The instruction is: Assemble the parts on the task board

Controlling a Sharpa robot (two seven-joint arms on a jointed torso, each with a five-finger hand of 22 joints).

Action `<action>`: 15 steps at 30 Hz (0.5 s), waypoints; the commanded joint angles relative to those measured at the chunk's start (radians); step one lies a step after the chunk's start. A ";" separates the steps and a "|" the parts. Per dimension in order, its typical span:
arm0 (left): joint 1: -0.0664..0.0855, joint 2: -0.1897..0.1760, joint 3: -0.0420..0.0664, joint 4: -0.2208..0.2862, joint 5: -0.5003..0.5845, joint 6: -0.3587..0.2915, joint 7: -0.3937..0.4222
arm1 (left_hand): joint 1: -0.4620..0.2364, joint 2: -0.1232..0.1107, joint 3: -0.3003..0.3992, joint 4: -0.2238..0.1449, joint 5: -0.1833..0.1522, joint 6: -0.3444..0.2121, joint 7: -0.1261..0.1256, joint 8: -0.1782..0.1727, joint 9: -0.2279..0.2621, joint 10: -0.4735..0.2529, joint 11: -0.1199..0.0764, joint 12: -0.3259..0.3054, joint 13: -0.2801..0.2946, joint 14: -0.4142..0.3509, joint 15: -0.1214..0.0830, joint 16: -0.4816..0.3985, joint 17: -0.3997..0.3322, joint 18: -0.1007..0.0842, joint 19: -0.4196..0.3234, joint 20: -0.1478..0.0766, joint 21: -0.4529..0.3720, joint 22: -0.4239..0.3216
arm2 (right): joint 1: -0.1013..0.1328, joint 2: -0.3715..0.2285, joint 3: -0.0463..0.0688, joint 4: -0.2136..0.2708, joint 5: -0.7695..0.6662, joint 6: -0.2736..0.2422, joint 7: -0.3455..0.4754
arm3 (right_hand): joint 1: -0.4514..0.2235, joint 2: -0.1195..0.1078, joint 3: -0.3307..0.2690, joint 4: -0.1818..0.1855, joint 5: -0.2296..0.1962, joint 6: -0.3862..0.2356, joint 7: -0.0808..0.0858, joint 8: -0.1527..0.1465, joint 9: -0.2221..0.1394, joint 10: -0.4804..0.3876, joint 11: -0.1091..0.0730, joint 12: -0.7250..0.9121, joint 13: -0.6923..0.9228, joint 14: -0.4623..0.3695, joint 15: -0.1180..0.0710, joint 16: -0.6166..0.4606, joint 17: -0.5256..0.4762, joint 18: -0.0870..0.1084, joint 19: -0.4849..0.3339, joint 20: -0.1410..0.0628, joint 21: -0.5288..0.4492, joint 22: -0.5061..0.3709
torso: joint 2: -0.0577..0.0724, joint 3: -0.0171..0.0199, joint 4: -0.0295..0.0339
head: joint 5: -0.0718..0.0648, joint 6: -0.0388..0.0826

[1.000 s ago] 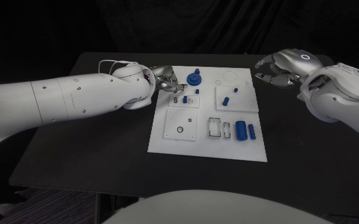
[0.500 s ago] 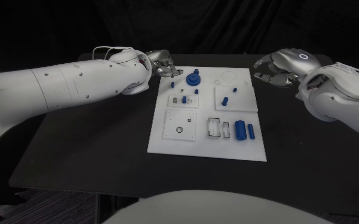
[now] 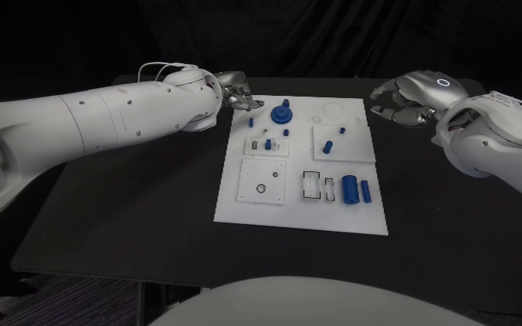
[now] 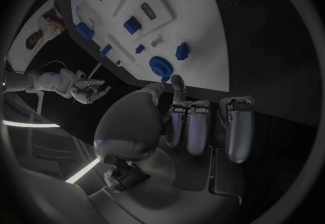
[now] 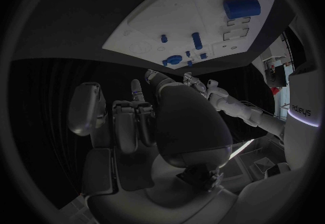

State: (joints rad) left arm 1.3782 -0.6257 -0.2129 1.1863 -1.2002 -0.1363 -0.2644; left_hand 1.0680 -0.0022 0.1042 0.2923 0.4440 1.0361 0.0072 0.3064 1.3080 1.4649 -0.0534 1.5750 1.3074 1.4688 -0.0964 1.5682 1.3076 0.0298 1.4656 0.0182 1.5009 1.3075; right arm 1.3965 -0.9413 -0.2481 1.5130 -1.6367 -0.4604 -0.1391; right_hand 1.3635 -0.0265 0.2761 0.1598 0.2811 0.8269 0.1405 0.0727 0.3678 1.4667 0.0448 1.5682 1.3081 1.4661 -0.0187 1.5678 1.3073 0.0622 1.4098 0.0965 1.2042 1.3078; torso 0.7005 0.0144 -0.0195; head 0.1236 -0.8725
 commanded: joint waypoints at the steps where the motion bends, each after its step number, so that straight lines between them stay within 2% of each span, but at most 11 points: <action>1: -0.003 0.006 0.001 -0.006 0.004 0.058 -0.029 | -0.011 0.002 -0.002 0.002 0.000 -0.001 0.000 0.007 0.028 0.106 -0.005 -0.004 0.263 0.102 -0.006 0.003 0.263 -0.005 0.045 -0.006 -0.003 0.203 | -0.001 -0.003 0.001 0.002 -0.003 -0.013 -0.010 | 0.007 0.002 0.006 -0.001 0.003 0.008 0.000 -0.004 -0.001 0.104 0.004 0.003 0.263 0.105 0.004 0.003 0.263 0.015 -0.005 -0.003 0.001 0.160 | -0.001 -0.0021 0.0025 | -0.005 0.000; 4: -0.006 0.010 0.001 -0.010 0.004 0.070 -0.036 | -0.020 0.002 -0.004 0.002 0.000 -0.003 0.000 0.009 0.028 0.106 -0.004 -0.004 0.263 0.102 -0.005 0.003 0.263 -0.005 0.044 -0.006 -0.005 0.202 | -0.001 -0.003 0.001 0.002 -0.003 -0.010 -0.011 | 0.007 0.002 0.006 -0.001 0.003 0.008 0.000 -0.004 -0.001 0.104 0.004 0.003 0.263 0.105 0.004 0.003 0.263 0.015 -0.005 -0.003 0.001 0.160 | 0.000 -0.0035 0.0028 | -0.006 0.000; 6: -0.008 0.011 0.001 -0.012 0.004 0.076 -0.039 | -0.023 0.003 -0.004 0.002 0.000 -0.004 0.000 0.010 0.028 0.106 -0.004 -0.004 0.263 0.102 -0.005 0.003 0.263 -0.005 0.044 -0.005 -0.004 0.203 | -0.001 -0.003 0.001 0.002 -0.003 -0.010 -0.011 | 0.007 0.002 0.006 -0.001 0.003 0.008 0.000 -0.004 -0.001 0.104 0.004 0.003 0.263 0.105 0.004 0.003 0.263 0.015 -0.005 -0.003 0.001 0.160 | 0.000 -0.0025 0.0015 | -0.003 0.000; 10: -0.012 0.013 0.001 -0.014 0.004 0.083 -0.044 | -0.031 0.004 -0.006 0.002 0.000 -0.004 0.001 0.012 0.028 0.106 -0.004 -0.004 0.263 0.102 -0.004 0.003 0.263 -0.005 0.044 -0.005 -0.004 0.203 | -0.001 -0.002 0.001 0.004 -0.003 -0.010 -0.011 | 0.008 0.002 0.007 -0.003 0.003 0.010 -0.001 -0.004 -0.002 0.104 0.004 0.003 0.263 0.105 0.003 0.003 0.263 0.015 -0.004 -0.004 0.001 0.160 | 0.000 -0.0042 0.0032 | -0.005 0.000; 11: -0.012 0.013 0.001 -0.014 0.004 0.085 -0.046 | -0.035 0.004 -0.007 0.002 0.000 -0.004 0.001 0.014 0.028 0.106 -0.003 -0.004 0.263 0.102 -0.004 0.003 0.263 -0.005 0.044 -0.005 -0.004 0.203 | -0.001 -0.002 0.001 0.004 -0.003 -0.010 -0.011 | 0.008 0.002 0.007 -0.003 0.003 0.010 -0.001 -0.004 -0.002 0.104 0.004 0.003 0.263 0.105 0.003 0.003 0.263 0.015 -0.004 -0.004 0.001 0.160 | -0.001 -0.0023 0.0019 | -0.004 0.000; 15: -0.015 0.012 0.001 -0.015 0.004 0.089 -0.051 | -0.043 0.005 -0.009 0.002 0.000 -0.004 0.001 0.017 0.028 0.106 -0.003 -0.004 0.263 0.102 -0.004 0.003 0.263 -0.005 0.044 -0.005 -0.004 0.203 | -0.001 -0.002 0.001 0.003 -0.003 -0.008 -0.011 | 0.008 0.002 0.007 -0.003 0.003 0.010 -0.001 -0.004 -0.002 0.104 0.004 0.003 0.263 0.105 0.003 0.003 0.263 0.015 -0.004 -0.004 0.001 0.160 | -0.001 -0.0020 0.0025 | -0.005 0.000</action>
State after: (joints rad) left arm 1.3647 -0.6146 -0.2130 1.1710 -1.2002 -0.0724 -0.3062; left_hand 1.0320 0.0025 0.1011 0.2953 0.4440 1.0361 0.0072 0.3193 1.3079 1.4649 -0.0534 1.5750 1.3074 1.4688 -0.0964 1.5682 1.3075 0.0299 1.4656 0.0182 1.5009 1.3075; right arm 1.3965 -0.9422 -0.2481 1.5147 -1.6365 -0.4605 -0.1390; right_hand 1.3635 -0.0265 0.2788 0.1571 0.2811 0.8268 0.1405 0.0727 0.3666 1.4667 0.0448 1.5682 1.3079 1.4661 -0.0187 1.5679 1.3073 0.0622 1.4098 0.0965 1.2042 1.3076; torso 0.6999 0.0115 -0.0172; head 0.1193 -0.8725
